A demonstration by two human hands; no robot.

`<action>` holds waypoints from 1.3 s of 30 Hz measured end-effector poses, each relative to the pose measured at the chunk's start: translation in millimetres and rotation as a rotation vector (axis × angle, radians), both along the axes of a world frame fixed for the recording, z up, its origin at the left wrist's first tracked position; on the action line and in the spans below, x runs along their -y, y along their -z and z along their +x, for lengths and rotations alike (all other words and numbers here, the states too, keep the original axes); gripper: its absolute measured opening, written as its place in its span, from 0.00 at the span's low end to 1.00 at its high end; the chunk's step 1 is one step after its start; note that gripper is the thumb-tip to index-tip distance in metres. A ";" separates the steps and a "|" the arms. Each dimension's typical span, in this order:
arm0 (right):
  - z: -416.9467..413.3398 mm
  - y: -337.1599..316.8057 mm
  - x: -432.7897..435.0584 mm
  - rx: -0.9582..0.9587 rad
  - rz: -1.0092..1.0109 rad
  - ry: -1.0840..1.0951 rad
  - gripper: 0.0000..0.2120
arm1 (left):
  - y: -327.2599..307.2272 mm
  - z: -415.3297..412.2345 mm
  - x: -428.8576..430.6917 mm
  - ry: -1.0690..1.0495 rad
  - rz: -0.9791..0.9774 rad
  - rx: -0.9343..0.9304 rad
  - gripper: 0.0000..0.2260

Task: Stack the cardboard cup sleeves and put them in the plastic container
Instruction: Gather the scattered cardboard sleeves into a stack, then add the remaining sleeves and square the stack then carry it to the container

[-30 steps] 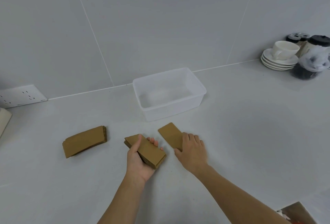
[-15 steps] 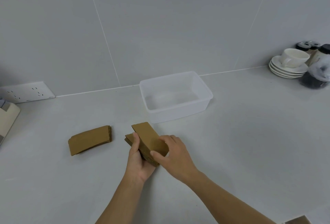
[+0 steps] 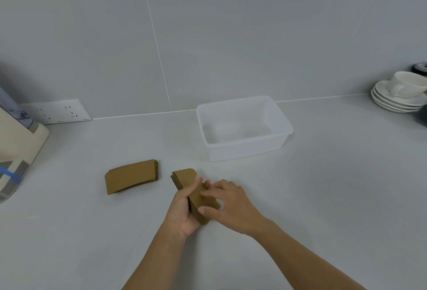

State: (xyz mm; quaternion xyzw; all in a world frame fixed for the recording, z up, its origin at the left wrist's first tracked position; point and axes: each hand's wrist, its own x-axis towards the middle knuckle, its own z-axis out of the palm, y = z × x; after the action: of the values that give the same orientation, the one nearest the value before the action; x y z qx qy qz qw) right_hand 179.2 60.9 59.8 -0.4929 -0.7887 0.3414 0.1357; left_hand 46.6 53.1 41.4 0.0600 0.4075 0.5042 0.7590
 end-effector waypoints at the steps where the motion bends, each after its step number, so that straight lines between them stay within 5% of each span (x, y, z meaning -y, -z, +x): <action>1: 1.5 -2.0 -3.4 -0.005 -0.026 -0.024 0.19 | -0.3 -2.8 -1.2 0.031 -0.015 -0.043 0.08; 6: 2.0 -11.9 -22.5 -0.149 0.025 0.012 0.09 | -8.3 -12.7 -1.0 0.165 0.012 -0.228 0.13; 10: -1.9 -20.0 -38.2 -0.217 0.033 0.080 0.12 | -12.1 -20.3 3.4 0.205 -0.005 -0.227 0.15; 20: -14.9 -33.3 -49.4 -0.426 -0.452 -0.024 0.15 | -18.0 -31.4 17.2 0.362 0.038 -0.266 0.13; 24: -17.2 -34.7 -48.3 -0.435 -0.432 -0.019 0.11 | -20.8 -34.7 23.1 0.399 0.064 -0.278 0.17; 34: -28.0 -39.6 -48.9 -0.662 -0.419 0.099 0.12 | -22.9 -69.1 37.8 0.324 0.147 -0.065 0.35; 39: -32.0 -36.7 -51.5 -0.798 -0.427 0.265 0.14 | -18.6 -84.3 48.3 0.068 0.241 -0.060 0.34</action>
State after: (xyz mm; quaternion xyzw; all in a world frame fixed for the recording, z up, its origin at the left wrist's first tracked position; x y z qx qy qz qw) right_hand 147.2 112.4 96.5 -0.4365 -0.5172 0.6385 0.3665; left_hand -37.7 4.8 60.0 0.1795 0.3644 0.5215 0.7504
